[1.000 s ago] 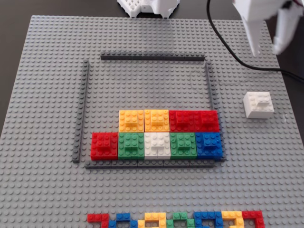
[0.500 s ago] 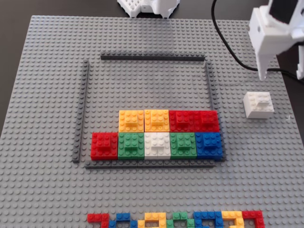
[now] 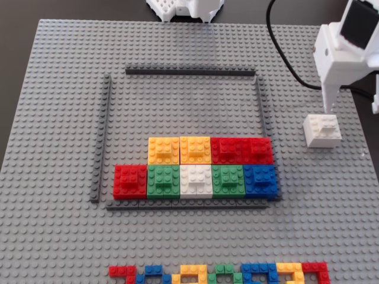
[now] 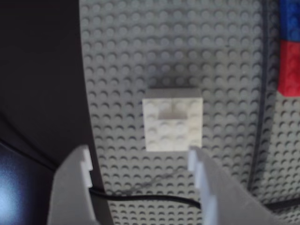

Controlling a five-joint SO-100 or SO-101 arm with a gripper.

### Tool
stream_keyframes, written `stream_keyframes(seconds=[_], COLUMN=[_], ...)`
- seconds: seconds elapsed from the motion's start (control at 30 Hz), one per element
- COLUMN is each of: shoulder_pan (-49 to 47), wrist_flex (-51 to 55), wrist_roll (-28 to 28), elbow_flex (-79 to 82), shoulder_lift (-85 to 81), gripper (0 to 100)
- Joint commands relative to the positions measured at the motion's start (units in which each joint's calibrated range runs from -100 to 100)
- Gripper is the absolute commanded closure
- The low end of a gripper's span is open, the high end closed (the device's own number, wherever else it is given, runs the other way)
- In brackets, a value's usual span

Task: Grab the cube and place it into the grid

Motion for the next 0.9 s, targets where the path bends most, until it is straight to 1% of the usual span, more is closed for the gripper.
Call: stream_keyframes(seconds=[0.0,0.87], shoulder_pan=[0.67,1.11], wrist_flex=[0.37,-0.95], wrist_roll=[0.10,-0.54], elbow_flex=[-5.14,-2.33], shoulder_lift=[-0.33,5.86], gripper=[75,77])
